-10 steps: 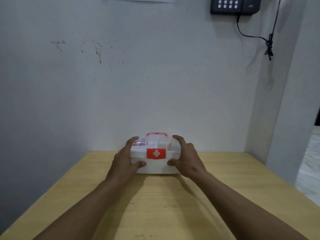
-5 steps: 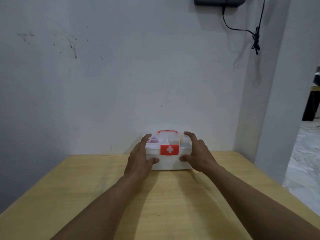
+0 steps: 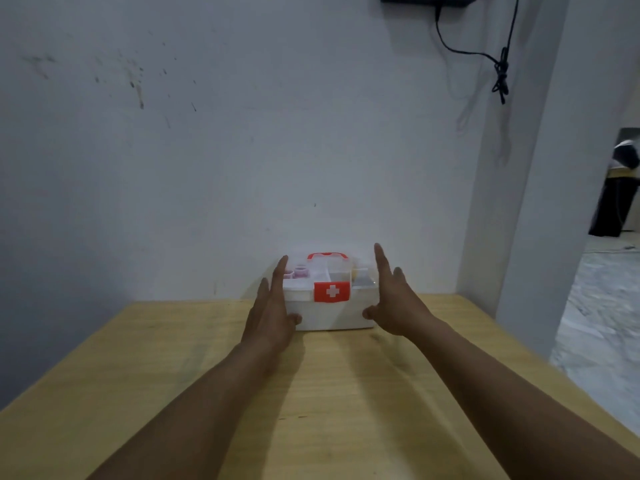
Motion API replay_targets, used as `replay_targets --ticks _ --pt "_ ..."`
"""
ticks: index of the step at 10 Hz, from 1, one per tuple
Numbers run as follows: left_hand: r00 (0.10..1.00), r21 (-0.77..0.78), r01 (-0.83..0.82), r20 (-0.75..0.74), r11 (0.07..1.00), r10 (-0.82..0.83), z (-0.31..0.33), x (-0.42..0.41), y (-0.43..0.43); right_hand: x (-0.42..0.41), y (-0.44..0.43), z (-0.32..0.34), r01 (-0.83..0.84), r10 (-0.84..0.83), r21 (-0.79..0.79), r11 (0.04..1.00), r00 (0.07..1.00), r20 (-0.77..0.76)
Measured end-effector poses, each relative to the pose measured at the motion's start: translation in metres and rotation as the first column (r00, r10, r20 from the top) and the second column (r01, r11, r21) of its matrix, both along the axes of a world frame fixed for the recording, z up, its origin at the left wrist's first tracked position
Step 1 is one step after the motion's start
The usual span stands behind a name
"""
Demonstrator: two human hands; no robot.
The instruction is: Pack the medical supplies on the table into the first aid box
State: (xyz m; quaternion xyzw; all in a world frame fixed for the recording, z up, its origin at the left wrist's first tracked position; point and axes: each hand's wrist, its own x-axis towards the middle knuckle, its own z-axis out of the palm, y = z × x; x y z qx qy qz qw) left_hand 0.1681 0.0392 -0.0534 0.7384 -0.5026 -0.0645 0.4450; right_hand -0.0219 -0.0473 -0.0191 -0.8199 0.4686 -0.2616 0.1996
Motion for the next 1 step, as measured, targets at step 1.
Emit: replay_targets --ticks 1 --pt "0.995 0.046 -0.049 0.087 0.998 0.045 0.0091 -0.0111 0.0221 -0.0193 0.0305 0.0321 0.01 0.029 -0.157 0.988 0.968 0.249"
